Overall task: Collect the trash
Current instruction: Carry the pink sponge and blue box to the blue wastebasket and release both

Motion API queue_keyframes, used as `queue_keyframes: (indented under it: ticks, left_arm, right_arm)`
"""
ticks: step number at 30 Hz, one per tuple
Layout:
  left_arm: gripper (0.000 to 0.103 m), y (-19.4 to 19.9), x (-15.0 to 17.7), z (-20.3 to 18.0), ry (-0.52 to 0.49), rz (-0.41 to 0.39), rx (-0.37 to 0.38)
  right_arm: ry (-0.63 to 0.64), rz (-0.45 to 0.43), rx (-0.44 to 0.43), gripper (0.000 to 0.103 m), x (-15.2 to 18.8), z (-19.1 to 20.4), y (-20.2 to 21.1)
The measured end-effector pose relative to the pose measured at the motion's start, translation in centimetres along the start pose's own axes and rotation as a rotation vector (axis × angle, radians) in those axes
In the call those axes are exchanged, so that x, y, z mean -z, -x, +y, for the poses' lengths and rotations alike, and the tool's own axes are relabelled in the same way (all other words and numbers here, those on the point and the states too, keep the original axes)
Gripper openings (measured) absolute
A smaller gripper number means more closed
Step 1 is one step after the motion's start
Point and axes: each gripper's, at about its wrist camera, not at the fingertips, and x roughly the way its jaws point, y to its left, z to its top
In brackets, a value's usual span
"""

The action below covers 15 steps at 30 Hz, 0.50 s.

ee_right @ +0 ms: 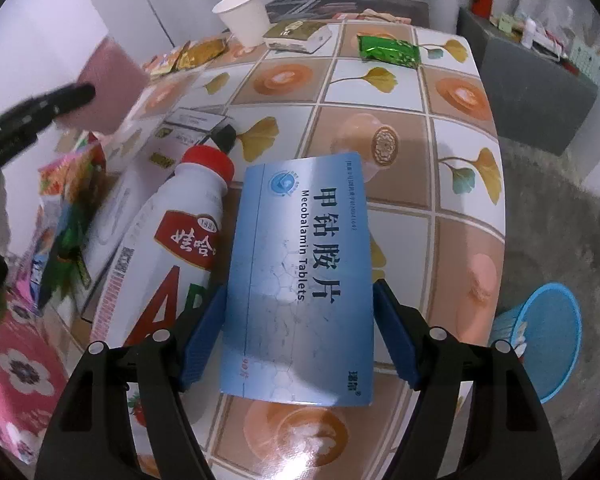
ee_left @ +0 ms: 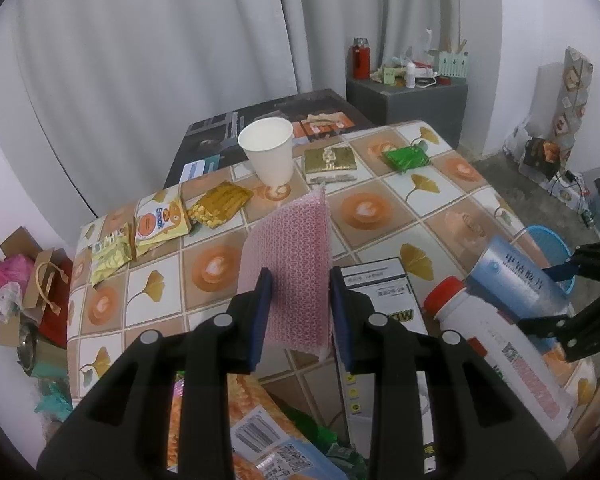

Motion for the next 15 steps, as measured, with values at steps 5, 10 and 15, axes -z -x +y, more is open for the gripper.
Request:
queue_keyframes:
  ticks: [5,10,15]
  left_arm:
    - [0.027,0.7,-0.2,-0.1,0.009,-0.022,0.009]
    - [0.027,1.5,-0.4,-0.1,0.024,-0.044,0.016]
    - [0.027,2.8,-0.8,0.2,0.041,-0.074,0.026]
  right_arm:
    - [-0.002,-0.006,0.019,0.072,-0.2,-0.1,-0.3]
    - [-0.057,-0.034,-0.005,0.072,-0.2,-0.9,0.2]
    - [-0.106,-0.08,-0.027,0.072,-0.2,-1.5,1.5]
